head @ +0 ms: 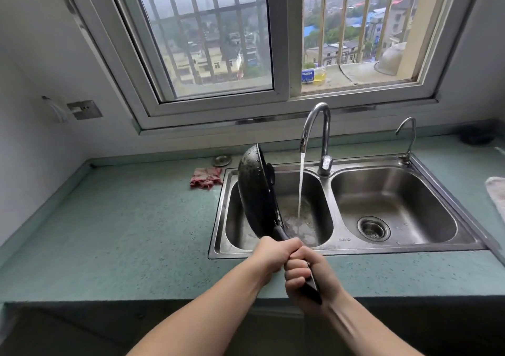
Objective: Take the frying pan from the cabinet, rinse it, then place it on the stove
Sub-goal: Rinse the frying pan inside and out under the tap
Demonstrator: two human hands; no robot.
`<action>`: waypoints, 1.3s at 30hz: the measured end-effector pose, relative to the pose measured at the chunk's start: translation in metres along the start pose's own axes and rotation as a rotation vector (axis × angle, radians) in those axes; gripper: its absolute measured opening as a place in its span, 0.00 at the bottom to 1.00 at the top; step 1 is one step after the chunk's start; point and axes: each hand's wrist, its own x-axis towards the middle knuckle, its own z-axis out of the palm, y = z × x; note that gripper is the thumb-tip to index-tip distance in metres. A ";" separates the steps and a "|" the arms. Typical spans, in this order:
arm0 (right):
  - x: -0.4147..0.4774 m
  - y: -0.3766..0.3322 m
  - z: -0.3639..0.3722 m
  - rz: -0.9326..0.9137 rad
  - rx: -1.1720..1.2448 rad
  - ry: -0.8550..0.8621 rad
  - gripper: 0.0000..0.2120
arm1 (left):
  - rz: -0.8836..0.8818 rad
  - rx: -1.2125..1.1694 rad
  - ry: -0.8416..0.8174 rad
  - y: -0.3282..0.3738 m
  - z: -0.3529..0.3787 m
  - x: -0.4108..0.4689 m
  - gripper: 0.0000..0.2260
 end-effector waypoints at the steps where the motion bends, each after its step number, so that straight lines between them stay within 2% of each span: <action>1: 0.002 0.003 0.001 0.003 0.048 -0.038 0.24 | -0.001 0.019 0.016 0.002 -0.003 0.000 0.10; 9: 0.013 0.007 0.004 0.105 0.155 -0.100 0.19 | 0.069 0.239 0.093 0.010 -0.022 0.002 0.10; 14: 0.012 -0.004 0.005 0.134 0.038 -0.031 0.21 | 0.075 0.172 0.052 0.008 -0.021 0.003 0.11; 16: 0.007 -0.007 0.012 0.132 -0.076 0.040 0.21 | 0.070 0.128 0.019 0.005 -0.023 0.004 0.12; 19: 0.002 -0.011 0.022 0.094 -0.390 0.218 0.12 | 0.059 0.054 -0.079 -0.003 -0.024 0.007 0.13; 25: 0.002 -0.002 0.020 -0.032 -0.950 0.390 0.12 | -0.044 -0.208 -0.267 -0.015 -0.021 0.005 0.06; 29: 0.000 0.000 0.017 -0.116 -1.169 0.492 0.11 | -0.099 -0.315 -0.347 -0.022 -0.007 0.007 0.08; 33: -0.010 -0.013 0.010 -0.109 -1.398 0.567 0.14 | -0.124 -0.386 -0.459 -0.019 0.013 0.012 0.11; 37: -0.013 -0.032 -0.002 -0.119 -1.565 0.662 0.02 | -0.201 -0.469 -0.641 -0.012 0.032 0.022 0.10; 39: -0.017 -0.044 -0.007 -0.110 -1.626 0.688 0.08 | -0.211 -0.538 -0.662 -0.007 0.042 0.028 0.08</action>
